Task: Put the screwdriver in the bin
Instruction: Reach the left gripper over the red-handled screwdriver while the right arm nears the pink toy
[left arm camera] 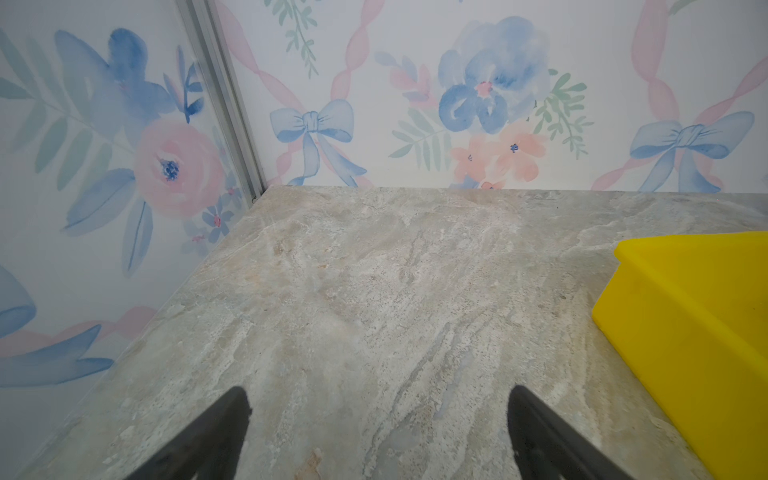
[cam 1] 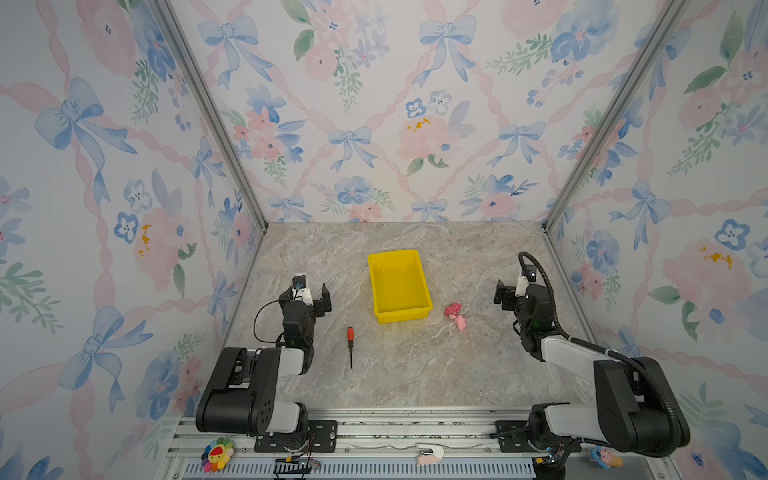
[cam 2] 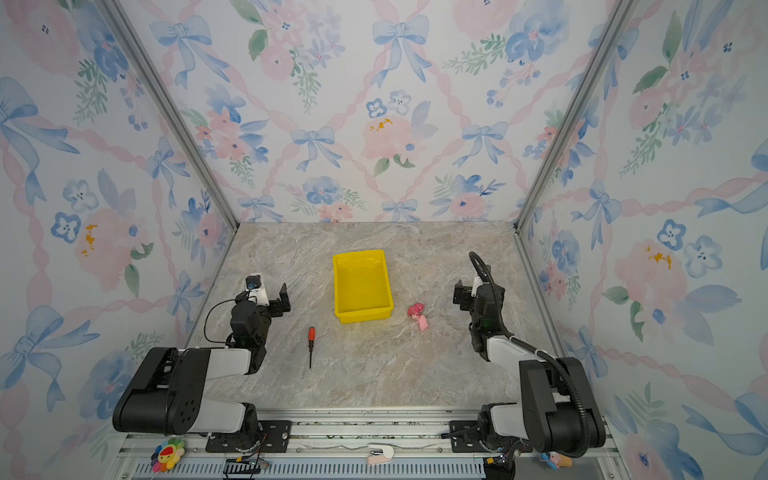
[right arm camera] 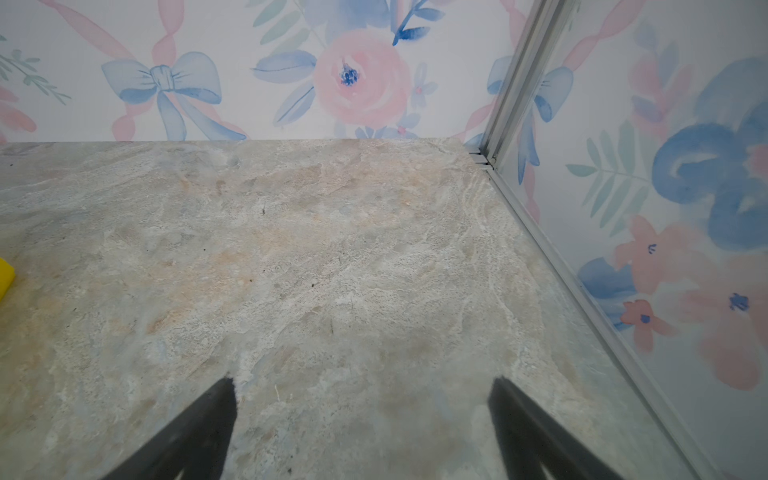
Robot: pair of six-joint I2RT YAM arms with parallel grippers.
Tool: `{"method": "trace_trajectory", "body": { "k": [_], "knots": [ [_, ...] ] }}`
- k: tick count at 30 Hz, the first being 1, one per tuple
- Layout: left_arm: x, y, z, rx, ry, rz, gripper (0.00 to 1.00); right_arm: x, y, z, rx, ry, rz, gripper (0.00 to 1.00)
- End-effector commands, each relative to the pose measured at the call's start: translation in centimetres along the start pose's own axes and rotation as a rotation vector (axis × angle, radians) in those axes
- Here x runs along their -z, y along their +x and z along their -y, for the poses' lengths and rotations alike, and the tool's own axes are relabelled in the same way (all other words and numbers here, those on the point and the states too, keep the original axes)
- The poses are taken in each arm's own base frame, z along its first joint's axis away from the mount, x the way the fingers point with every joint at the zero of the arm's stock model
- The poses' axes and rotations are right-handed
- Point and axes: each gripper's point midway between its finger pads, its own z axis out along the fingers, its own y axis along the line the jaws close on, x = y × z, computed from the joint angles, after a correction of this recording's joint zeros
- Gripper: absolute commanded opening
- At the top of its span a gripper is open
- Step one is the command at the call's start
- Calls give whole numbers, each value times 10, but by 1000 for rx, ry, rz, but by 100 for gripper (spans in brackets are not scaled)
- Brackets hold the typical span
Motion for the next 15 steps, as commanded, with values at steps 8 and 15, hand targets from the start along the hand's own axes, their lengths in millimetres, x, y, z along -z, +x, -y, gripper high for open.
{"method": "trace_trajectory", "body": {
  "k": [8,15],
  "knots": [
    [7,-20,-31,114,-189,-141,97,41,-33,-15,15,8,-29,97],
    [11,-40,-7,126,-120,-207,98,71,-53,-30,-46,27,-129,97]
  ]
}}
